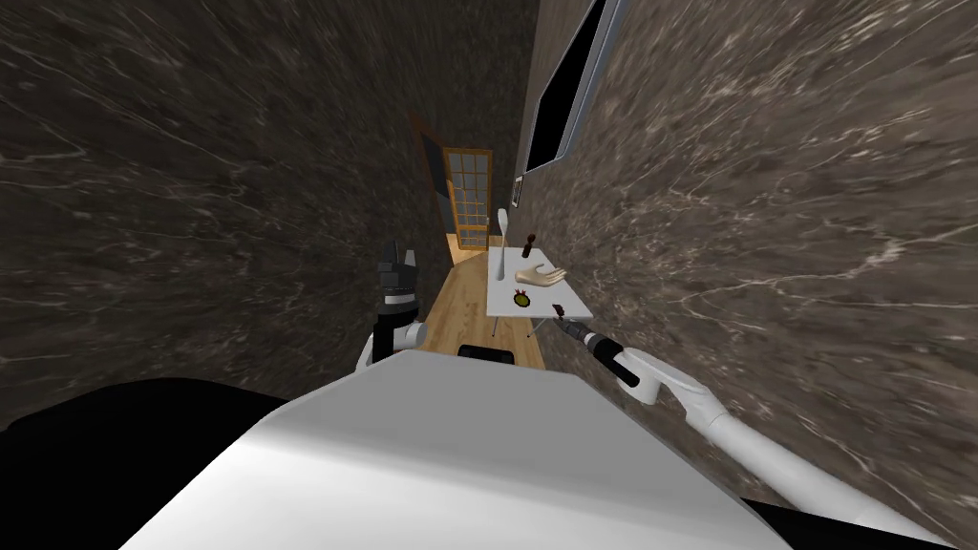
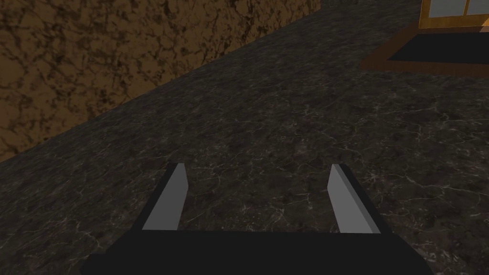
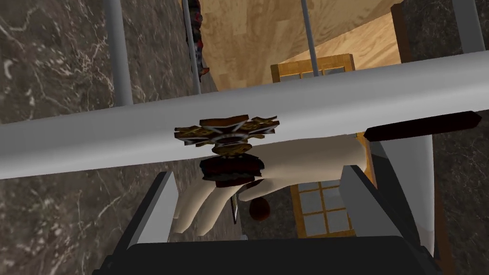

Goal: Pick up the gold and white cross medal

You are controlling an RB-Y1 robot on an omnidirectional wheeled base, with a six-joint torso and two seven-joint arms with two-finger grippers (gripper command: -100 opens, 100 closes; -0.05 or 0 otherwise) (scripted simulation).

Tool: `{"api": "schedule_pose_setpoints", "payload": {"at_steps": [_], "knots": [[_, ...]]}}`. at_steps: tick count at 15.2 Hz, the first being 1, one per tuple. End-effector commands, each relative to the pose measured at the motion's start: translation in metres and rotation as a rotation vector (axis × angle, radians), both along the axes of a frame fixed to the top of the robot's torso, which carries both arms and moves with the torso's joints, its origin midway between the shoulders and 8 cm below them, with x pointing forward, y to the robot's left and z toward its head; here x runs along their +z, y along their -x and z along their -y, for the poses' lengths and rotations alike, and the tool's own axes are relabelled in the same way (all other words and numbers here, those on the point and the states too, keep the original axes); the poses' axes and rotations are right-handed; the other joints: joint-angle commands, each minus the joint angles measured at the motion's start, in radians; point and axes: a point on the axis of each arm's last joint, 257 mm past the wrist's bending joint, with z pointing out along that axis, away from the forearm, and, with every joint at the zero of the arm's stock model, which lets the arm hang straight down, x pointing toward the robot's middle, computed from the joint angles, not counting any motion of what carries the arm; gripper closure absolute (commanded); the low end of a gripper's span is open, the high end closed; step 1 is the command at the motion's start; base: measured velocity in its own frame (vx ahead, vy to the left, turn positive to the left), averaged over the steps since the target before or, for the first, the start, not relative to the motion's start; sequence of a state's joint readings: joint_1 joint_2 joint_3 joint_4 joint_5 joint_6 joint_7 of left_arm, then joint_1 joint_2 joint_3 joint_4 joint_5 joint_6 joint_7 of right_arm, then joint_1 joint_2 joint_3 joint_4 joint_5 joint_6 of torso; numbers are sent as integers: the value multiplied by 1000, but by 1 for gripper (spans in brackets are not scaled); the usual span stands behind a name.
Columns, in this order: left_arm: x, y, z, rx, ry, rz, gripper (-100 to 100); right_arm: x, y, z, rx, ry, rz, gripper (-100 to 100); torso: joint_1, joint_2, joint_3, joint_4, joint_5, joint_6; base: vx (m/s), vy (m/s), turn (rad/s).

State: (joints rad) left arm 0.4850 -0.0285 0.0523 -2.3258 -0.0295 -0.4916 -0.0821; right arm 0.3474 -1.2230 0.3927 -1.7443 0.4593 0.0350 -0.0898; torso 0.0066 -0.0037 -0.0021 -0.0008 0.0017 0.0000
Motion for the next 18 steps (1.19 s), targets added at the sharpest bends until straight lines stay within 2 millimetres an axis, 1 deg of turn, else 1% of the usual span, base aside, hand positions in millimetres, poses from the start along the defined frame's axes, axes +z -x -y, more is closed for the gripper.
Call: {"api": "schedule_pose_setpoints", "payload": {"at_steps": [1, 3, 6, 7, 8, 12, 18], "knots": [[0, 0, 0, 0, 0, 0, 0, -3, 3, 23, -2, 78, -19, -100, 0, 0, 0, 0, 0, 0, 64, 95, 13], [0, 0, 0, 0, 0, 0, 0, -5, 7, 43, -3, 143, -36, -100, 1, -1, -1, 0, 0, 0, 73, 115, 15], [0, 0, 0, 0, 0, 0, 0, -6, 13, 67, -3, 215, -59, -100, 0, -1, -1, 0, 0, 0, 57, 87, 13], [0, 0, 0, 0, 0, 0, 0, -5, 10, 57, -3, 185, -49, -100, 0, -1, 0, 0, 0, 0, 33, 51, 3], [0, 0, 0, 0, 0, 0, 0, -9, 12, 54, -26, 190, -52, -100, -2, 0, 0, 0, 0, 0, 4, -22, 140], [0, 0, 0, 0, 0, 0, 0, -12, 14, 49, -49, 188, -52, -100, -12, 5, 3, 1, -3, 0, -24, -81, 146], [0, 0, 0, 0, 0, 0, 0, -18, 19, 39, -94, 185, -54, -100, -12, 5, 3, 1, -3, 0, -23, -74, 106]]}}
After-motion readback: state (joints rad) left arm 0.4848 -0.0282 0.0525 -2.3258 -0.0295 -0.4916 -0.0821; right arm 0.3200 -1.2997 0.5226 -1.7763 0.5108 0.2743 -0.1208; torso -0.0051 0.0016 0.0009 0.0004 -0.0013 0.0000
